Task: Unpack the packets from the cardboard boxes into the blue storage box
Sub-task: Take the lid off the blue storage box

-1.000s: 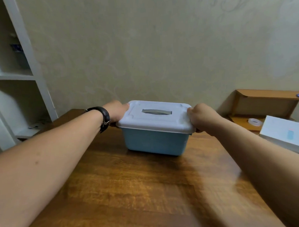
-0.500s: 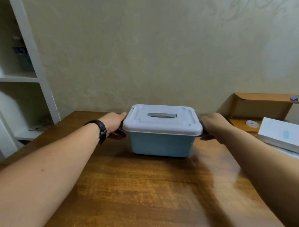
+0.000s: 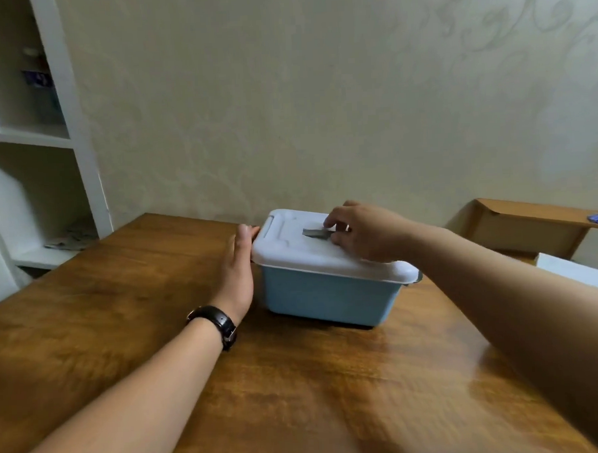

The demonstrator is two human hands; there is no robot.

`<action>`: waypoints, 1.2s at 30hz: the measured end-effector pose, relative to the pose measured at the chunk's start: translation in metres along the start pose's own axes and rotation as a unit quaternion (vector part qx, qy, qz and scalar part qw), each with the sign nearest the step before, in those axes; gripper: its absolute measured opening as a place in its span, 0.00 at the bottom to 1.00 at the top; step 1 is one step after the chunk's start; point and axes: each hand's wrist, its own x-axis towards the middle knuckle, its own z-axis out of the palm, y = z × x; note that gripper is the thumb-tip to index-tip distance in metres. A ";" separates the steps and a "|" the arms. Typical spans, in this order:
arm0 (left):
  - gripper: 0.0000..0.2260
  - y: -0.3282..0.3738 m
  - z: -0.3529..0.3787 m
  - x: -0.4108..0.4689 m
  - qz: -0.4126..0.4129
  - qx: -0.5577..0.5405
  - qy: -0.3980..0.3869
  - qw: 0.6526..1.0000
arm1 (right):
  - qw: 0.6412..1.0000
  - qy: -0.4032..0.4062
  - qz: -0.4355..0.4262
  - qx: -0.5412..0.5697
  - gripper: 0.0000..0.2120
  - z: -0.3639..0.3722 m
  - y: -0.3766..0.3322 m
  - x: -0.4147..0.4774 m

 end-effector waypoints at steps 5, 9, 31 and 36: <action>0.31 -0.003 0.005 -0.011 0.040 -0.020 0.039 0.998 | 0.997 0.000 -0.056 -0.056 0.13 -0.012 -0.002 0.012; 0.20 -0.007 0.001 -0.010 0.041 0.001 0.027 0.999 | 0.995 0.063 -0.063 -0.043 0.13 -0.042 0.003 0.019; 0.33 -0.017 0.001 0.001 0.288 0.181 0.091 0.936 | 0.985 -0.100 0.127 -0.063 0.16 0.058 0.146 0.079; 0.32 -0.020 -0.007 0.005 0.282 0.209 0.122 0.928 | 0.973 -0.172 0.149 -0.027 0.12 0.067 0.155 0.051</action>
